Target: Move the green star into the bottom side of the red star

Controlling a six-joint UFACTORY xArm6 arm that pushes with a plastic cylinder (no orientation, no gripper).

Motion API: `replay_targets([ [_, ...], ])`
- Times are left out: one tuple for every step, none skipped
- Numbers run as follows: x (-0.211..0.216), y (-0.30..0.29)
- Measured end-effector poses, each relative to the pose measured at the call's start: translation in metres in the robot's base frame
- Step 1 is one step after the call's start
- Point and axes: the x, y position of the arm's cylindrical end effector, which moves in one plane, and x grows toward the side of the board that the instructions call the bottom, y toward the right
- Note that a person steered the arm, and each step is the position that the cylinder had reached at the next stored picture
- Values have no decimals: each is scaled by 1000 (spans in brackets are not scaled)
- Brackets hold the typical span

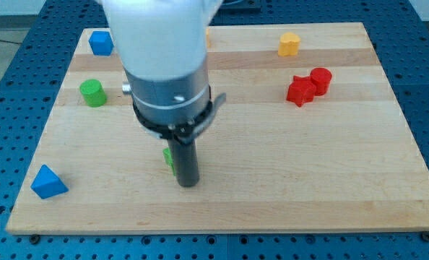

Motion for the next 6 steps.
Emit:
replay_targets([
  [-19,13],
  [-19,-1],
  [0,-45],
  [-52,-63],
  [-44,17],
  [-65,80],
])
